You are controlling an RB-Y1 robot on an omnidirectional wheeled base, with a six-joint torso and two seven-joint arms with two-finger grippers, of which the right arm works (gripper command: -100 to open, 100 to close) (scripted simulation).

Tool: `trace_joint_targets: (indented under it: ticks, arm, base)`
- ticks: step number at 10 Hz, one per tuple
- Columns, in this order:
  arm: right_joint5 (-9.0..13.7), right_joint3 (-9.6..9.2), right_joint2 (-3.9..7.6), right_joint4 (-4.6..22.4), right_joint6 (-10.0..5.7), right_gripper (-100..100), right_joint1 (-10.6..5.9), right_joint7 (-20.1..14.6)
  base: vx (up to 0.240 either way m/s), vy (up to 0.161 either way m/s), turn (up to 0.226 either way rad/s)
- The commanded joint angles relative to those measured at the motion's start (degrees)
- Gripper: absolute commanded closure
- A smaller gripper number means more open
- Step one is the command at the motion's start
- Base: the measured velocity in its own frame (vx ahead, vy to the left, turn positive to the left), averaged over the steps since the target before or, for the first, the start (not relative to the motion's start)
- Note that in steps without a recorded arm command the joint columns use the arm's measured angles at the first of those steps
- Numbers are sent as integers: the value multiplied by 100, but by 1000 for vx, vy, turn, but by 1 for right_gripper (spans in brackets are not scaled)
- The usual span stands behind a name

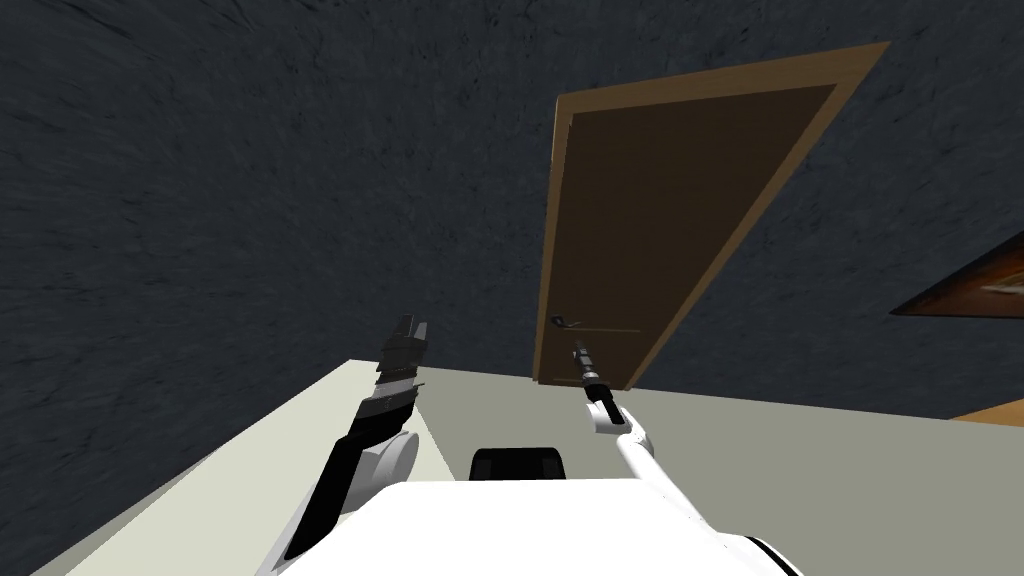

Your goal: Pull the door open

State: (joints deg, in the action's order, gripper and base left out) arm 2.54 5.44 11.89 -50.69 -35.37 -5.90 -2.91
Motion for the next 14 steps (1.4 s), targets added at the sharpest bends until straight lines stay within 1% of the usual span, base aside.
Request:
trace_joint_targets:
  ticks: [1, 4, 5, 6, 8, 9, 10, 11, 12, 13, 14]
  arm:
    - [12, 14, 26, 235, -14, -100, -96, -37]
    - [27, 32, 62, 609, -71, -100, -244, -85]
    - [25, 30, 59, 553, -63, -100, -229, -74]
    - [75, 94, 206, 661, -146, -100, -182, -185]
    - [112, 141, 315, 732, -205, -100, -142, -264]
    - [175, 221, 498, 852, -305, -100, -75, -399]
    - [216, 274, 619, 931, -371, -100, -31, -487]
    - [216, 274, 619, 931, -371, -100, -31, -487]
    - [268, 340, 771, 1030, -454, -100, 25, -599]
    - [268, 340, 771, 889, -454, -100, 25, -599]
    - [268, 340, 771, 982, -454, -100, 25, -599]
  base:
    - [156, -46, 17]
    - [146, -24, 15]
    - [61, 3, 3]
    - [136, 13, 148]
    - [182, 31, 131]
    - [180, 32, 222]
    - [229, 21, 222]
    - [143, 19, 66]
    - [137, 26, 174]
    - [126, 1, 72]
    - [51, 0, -13]
